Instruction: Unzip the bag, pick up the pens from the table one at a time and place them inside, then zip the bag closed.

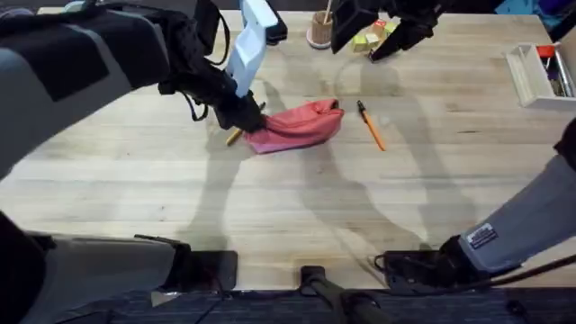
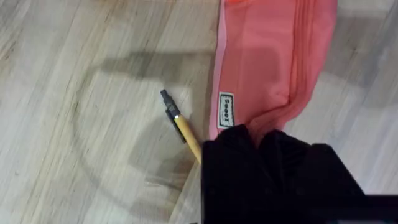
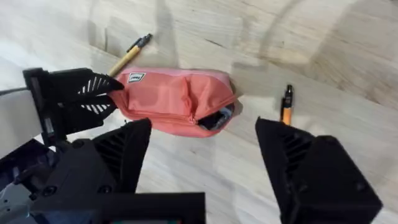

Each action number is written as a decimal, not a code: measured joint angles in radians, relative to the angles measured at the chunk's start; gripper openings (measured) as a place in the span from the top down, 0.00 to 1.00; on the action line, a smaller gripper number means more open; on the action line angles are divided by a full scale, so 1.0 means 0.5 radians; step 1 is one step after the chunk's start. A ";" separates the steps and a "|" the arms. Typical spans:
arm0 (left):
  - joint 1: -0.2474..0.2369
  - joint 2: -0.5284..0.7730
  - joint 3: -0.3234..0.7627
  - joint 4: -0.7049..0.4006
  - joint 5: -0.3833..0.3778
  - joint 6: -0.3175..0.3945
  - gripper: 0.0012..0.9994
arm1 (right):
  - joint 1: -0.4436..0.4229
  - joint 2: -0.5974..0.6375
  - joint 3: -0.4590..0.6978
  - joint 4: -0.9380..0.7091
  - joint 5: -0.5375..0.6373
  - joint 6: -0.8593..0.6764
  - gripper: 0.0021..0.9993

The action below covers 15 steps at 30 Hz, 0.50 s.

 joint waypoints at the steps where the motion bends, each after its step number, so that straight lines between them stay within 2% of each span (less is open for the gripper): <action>1: 0.000 0.000 0.000 0.000 0.000 0.000 0.96 | 0.000 0.000 0.000 0.000 0.000 0.000 0.00; 15: 0.000 0.000 0.000 0.002 0.002 0.000 0.96 | 0.000 0.000 0.000 0.002 0.000 0.023 0.00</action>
